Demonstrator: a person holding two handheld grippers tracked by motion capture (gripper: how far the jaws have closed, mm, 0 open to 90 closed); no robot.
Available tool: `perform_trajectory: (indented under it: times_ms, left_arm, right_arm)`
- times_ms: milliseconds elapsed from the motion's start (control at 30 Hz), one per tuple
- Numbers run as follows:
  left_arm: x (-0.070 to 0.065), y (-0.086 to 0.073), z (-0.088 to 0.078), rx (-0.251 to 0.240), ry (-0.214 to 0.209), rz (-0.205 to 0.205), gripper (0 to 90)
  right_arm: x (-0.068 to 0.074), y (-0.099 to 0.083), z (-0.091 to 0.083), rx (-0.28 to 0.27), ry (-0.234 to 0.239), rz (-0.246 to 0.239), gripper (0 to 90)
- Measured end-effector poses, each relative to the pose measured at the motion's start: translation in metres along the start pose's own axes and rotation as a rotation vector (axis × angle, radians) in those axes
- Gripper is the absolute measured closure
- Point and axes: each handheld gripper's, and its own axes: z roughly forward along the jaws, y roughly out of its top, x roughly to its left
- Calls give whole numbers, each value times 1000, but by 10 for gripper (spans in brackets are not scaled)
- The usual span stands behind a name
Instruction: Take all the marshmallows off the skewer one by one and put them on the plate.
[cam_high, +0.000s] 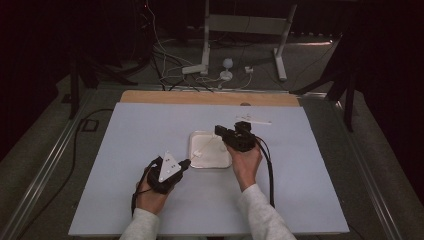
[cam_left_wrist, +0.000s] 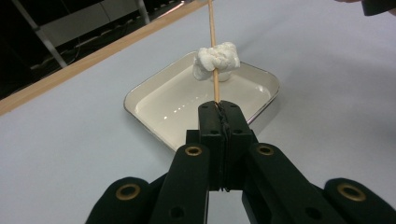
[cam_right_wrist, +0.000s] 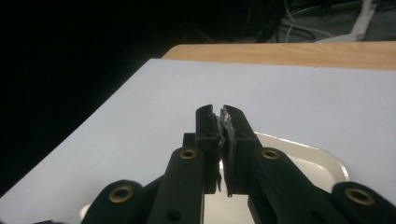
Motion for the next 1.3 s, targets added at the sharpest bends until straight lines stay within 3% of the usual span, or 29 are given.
perform_trajectory:
  times_ms: [67,100,133,167,200,233,300,333,433,533,700,933,1300]
  left_arm:
    - [0,-1,0,3,-5,-1,900]
    - [0,-1,0,10,-3,7,900]
    - [1,-3,-2,34,18,26,900]
    - [5,-8,-6,34,24,7,900]
    - [12,-12,-10,24,26,-31,900]
    - [18,-14,-14,4,15,-64,900]
    - [22,-11,-15,-38,-4,-97,900]
    - [19,-8,-12,-39,-14,-87,900]
    - [10,-3,-5,-24,-32,-52,900]
    - [4,-2,-2,-17,-44,-36,900]
    - [4,-2,-1,-17,-54,-34,900]
    - [-3,-1,6,14,-60,4,900]
    - [-1,-4,10,50,-37,-4,900]
  right_arm:
    - [-2,-1,0,1,-3,14,870]
    - [-3,-1,0,3,-30,-2,876]
    - [-5,-1,-6,-56,-155,-32,876]
    - [-5,-1,-6,-56,-155,-32,876]
    - [-20,3,-13,-77,-125,50,876]
    - [-34,7,-22,-88,-123,84,874]
    - [-48,12,-34,-74,-77,103,869]
    - [-49,12,-37,-75,-76,85,866]
    - [-42,7,-31,-45,-9,74,859]
    - [-36,1,-23,-28,27,80,856]
    - [-30,-1,-16,-8,38,64,853]
    - [-22,-6,-9,11,73,64,843]
    - [-21,-12,-6,26,116,81,822]
